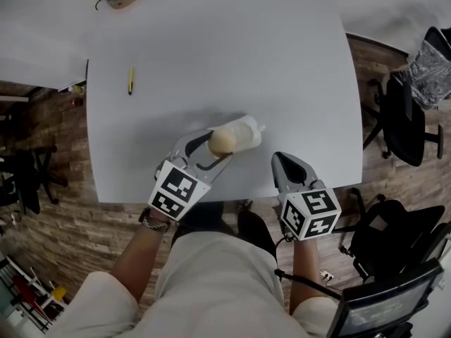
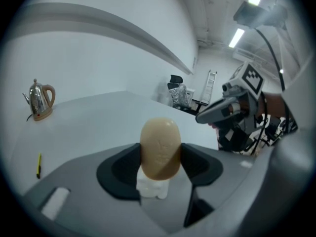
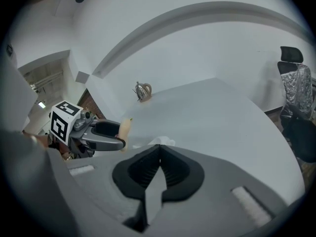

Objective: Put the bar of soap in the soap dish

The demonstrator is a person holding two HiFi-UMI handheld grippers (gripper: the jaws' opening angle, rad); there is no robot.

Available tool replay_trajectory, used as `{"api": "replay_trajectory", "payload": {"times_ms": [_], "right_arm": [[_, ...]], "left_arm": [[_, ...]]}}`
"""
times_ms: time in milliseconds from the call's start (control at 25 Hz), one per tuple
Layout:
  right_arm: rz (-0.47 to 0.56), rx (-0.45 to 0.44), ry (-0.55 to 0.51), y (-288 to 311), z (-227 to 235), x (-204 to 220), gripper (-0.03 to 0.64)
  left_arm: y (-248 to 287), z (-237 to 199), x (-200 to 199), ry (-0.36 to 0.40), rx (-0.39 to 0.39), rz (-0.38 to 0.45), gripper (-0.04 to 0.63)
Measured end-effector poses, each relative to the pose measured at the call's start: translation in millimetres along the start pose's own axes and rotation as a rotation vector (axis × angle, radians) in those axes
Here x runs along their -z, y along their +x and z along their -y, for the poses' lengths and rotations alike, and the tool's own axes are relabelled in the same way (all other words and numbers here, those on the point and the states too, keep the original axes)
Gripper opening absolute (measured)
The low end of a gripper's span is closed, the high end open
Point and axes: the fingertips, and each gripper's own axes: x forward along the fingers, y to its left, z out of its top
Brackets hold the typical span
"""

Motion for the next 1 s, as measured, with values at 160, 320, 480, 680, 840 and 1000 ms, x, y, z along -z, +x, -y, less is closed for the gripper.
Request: {"api": "replay_trajectory", "payload": {"times_ms": [160, 320, 480, 680, 840, 1000], "right_arm": [[-0.011, 0.001, 0.009, 3, 0, 4, 0.003], [-0.022, 0.001, 0.016, 7, 0, 6, 0.003], [-0.032, -0.001, 0.023, 12, -1, 8, 0.003], [-0.044, 0.005, 0.029, 17, 2, 11, 0.003], [-0.051, 0.01, 0.038, 18, 4, 14, 0.003], [-0.058, 0.016, 0.049, 20, 6, 18, 0.003]], "left_arm": [[4, -1, 4, 0.004, 0.018, -0.012, 0.27], [10, 0, 4, -0.003, 0.043, -0.018, 0.27], [15, -1, 8, 0.003, 0.055, -0.031, 0.269], [24, -2, 12, 0.0, 0.072, -0.045, 0.269], [30, -2, 15, 0.012, 0.082, -0.061, 0.27], [35, -1, 19, 0.016, 0.096, -0.071, 0.269]]}}
